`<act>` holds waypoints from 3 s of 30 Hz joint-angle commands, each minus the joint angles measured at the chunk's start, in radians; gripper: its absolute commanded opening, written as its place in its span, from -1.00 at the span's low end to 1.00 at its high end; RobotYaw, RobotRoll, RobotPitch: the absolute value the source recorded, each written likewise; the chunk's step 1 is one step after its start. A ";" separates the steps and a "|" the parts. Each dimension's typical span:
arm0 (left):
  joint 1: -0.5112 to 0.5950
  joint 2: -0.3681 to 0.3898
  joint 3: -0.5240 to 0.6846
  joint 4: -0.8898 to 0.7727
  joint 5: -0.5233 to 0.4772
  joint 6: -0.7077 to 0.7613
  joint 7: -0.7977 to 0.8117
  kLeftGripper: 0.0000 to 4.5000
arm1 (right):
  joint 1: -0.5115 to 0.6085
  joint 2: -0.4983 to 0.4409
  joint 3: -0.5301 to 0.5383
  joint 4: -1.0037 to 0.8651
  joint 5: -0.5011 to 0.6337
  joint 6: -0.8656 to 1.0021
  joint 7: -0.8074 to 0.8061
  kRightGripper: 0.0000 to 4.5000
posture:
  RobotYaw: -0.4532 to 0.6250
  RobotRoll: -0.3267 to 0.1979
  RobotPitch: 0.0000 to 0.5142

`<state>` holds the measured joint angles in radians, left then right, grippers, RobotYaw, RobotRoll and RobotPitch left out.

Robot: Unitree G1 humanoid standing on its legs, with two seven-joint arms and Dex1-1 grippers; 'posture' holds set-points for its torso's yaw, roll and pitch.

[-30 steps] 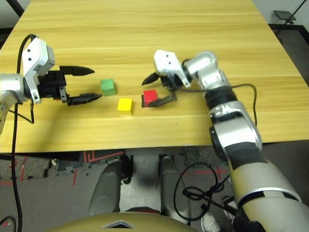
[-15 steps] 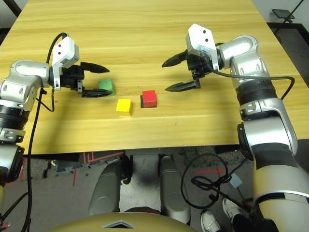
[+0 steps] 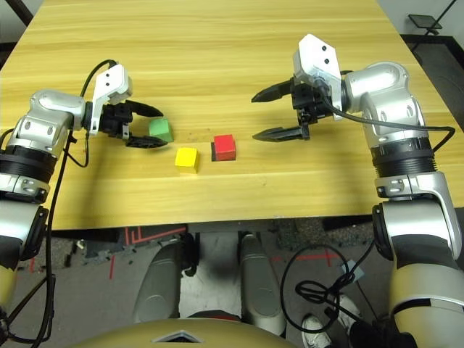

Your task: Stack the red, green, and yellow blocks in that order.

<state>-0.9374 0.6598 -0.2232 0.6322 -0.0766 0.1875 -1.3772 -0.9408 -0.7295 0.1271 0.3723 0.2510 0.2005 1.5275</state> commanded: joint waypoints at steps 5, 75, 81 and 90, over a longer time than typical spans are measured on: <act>0.000 -0.011 0.009 -0.060 -0.001 0.058 0.018 -0.09 | 0.011 -0.010 -0.015 -0.014 0.012 -0.002 0.006 1.00 | 0.07 0.10 -0.14; -0.070 -0.178 -0.229 -0.561 -0.081 0.546 0.185 -0.09 | 0.243 -0.070 -0.090 -0.223 0.099 0.094 -0.119 1.00 | -0.11 0.39 -0.02; -0.063 -0.168 -0.231 -0.585 -0.085 0.564 0.172 -0.09 | 0.238 -0.070 -0.089 -0.220 0.103 0.097 -0.124 1.00 | -0.10 0.39 0.00; -0.085 -0.193 -0.160 -0.634 -0.122 0.609 0.219 0.99 | 0.234 -0.071 -0.089 -0.204 0.102 0.089 -0.123 1.00 | -0.07 0.39 -0.01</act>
<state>-1.0137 0.4727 -0.4110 0.0317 -0.1761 0.7791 -1.1737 -0.7046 -0.7979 0.0435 0.1692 0.3473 0.2935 1.4007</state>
